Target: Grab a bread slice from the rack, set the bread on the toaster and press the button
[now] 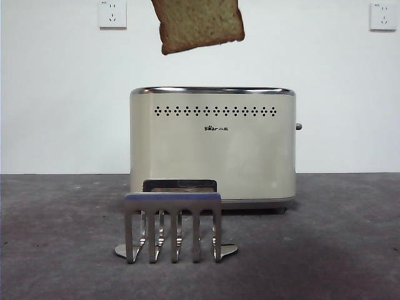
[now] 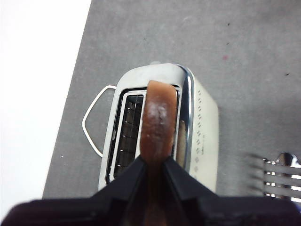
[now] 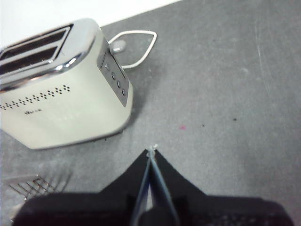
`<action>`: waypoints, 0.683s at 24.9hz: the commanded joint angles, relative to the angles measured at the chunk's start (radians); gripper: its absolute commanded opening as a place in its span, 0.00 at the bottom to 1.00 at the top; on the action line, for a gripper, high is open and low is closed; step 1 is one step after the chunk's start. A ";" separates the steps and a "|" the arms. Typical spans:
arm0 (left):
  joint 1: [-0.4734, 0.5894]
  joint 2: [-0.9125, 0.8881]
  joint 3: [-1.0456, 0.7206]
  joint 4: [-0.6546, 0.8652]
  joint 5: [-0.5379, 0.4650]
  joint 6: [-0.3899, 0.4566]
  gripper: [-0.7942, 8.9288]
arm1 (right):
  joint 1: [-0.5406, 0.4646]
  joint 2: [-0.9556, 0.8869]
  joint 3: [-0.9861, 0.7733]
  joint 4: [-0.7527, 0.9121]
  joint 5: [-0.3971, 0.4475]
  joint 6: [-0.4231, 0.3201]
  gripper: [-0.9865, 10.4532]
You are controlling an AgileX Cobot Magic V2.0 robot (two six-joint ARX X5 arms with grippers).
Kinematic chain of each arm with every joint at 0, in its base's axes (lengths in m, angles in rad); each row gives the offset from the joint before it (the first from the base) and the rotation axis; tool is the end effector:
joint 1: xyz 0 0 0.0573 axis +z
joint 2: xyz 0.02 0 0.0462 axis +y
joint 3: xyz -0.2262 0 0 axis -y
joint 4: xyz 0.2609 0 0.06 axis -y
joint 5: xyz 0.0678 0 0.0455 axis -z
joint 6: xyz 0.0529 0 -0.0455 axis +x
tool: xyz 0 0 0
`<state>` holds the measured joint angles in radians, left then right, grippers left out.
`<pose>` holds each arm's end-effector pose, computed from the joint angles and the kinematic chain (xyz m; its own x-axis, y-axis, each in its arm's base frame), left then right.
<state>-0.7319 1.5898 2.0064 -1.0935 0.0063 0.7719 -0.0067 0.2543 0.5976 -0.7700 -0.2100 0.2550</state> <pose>0.2473 -0.2226 0.4145 0.5757 -0.5256 -0.6264 0.8065 0.2387 0.5409 0.1354 0.0101 0.2552 0.8917 0.2025 -0.4048 -0.0729 0.9469 0.3131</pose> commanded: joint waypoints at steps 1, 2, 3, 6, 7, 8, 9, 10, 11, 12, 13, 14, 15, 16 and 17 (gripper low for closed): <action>0.003 0.017 0.007 0.020 -0.005 0.040 0.07 | 0.001 -0.002 0.004 -0.011 -0.003 0.007 0.09; 0.003 0.024 0.008 0.029 -0.007 0.045 0.07 | 0.001 -0.002 0.004 -0.017 -0.003 0.006 0.09; 0.003 0.031 0.008 0.040 -0.007 0.047 0.07 | 0.001 -0.002 0.004 -0.021 -0.003 0.006 0.09; 0.003 0.049 0.011 0.050 -0.006 0.048 0.07 | 0.001 -0.002 0.004 -0.024 -0.003 0.006 0.09; 0.006 0.053 0.011 0.050 -0.006 0.048 0.07 | 0.001 -0.002 0.004 -0.024 -0.004 0.006 0.09; 0.008 0.063 0.011 0.054 -0.006 0.048 0.07 | 0.001 -0.002 0.004 -0.024 -0.004 0.006 0.09; 0.010 0.068 0.011 0.055 -0.006 0.048 0.07 | 0.001 -0.002 0.004 -0.024 -0.004 0.006 0.09; 0.011 0.077 0.011 0.057 -0.006 0.049 0.07 | 0.001 -0.002 0.004 -0.024 -0.004 0.006 0.09; 0.014 0.083 0.011 0.057 -0.006 0.048 0.07 | 0.001 -0.002 0.004 -0.024 -0.004 0.006 0.09; 0.016 0.090 0.011 0.058 -0.006 0.048 0.07 | 0.001 -0.002 0.004 -0.024 -0.004 0.006 0.09; 0.018 0.099 0.011 0.064 -0.006 0.048 0.07 | 0.001 -0.002 0.004 -0.024 -0.004 0.006 0.09; 0.021 0.105 0.011 0.068 -0.006 0.048 0.07 | 0.001 -0.002 0.004 -0.024 -0.005 0.006 0.09; 0.022 0.113 0.011 0.076 -0.007 0.048 0.07 | 0.001 -0.002 0.004 -0.024 -0.008 0.006 0.09; 0.023 0.119 0.011 0.081 -0.006 0.048 0.07 | 0.001 -0.002 0.004 -0.024 -0.010 0.006 0.09; 0.025 0.127 0.011 0.092 -0.006 0.049 0.07 | 0.001 -0.002 0.004 -0.024 -0.011 0.006 0.09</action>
<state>-0.7094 1.7088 2.0144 -1.0164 -0.0006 0.8116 -0.0067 0.2543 0.5980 -0.7975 -0.2172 0.2550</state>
